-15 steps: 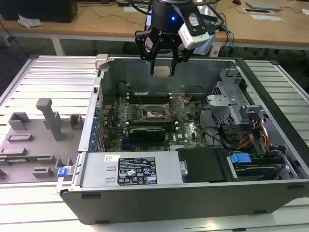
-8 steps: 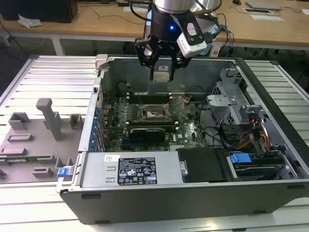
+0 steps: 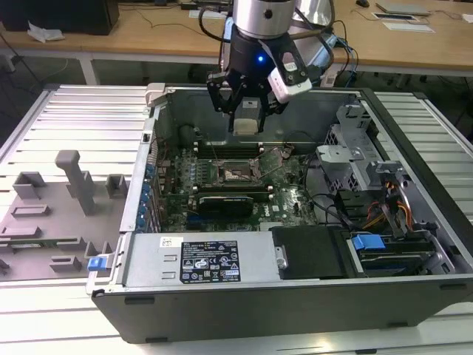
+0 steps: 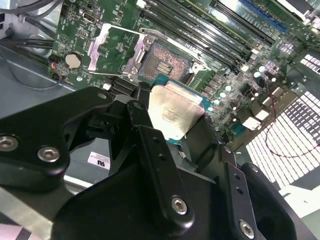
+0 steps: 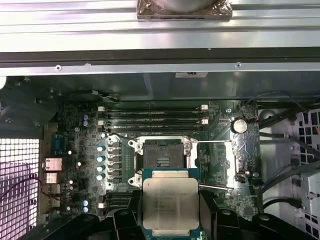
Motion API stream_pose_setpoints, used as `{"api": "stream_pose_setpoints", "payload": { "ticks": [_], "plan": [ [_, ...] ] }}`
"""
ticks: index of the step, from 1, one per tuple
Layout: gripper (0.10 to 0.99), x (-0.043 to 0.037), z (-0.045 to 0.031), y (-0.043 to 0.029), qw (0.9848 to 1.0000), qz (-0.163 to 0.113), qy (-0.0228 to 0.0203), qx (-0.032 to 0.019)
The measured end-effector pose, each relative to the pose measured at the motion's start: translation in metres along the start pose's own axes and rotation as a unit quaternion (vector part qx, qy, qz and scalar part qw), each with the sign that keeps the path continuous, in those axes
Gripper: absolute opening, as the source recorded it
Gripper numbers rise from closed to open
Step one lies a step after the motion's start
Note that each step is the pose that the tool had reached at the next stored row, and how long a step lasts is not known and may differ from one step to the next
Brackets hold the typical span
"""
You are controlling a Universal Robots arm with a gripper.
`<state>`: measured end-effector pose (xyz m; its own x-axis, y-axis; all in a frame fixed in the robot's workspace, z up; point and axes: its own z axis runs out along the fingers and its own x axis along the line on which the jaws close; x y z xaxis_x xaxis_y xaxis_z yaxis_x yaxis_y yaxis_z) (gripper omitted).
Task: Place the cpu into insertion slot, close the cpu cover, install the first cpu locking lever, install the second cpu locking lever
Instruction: 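Place the cpu into insertion slot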
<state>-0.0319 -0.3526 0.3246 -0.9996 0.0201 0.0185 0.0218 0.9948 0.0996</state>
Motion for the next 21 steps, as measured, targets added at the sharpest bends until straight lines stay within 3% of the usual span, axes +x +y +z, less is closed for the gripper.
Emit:
{"api": "stream_pose_setpoints", "payload": {
  "ticks": [8,14,15,19,21],
  "plan": [
    [0.541,-0.0002,0.0185,-0.0002,1.0,0.0,0.0,0.0001],
    [0.541,-0.0001,0.0343,0.0018,1.0,0.002,-0.0003,0.005],
    [0.541,0.0001,0.0381,0.0017,1.0,0.007,-0.0008,0.007],
    [0.541,0.0001,0.0401,0.0014,0.9994,0.033,-0.0032,0.0071],
    [0.541,0.0001,0.0409,0.0014,0.9984,0.056,-0.0053,0.0066]
  ]
}}
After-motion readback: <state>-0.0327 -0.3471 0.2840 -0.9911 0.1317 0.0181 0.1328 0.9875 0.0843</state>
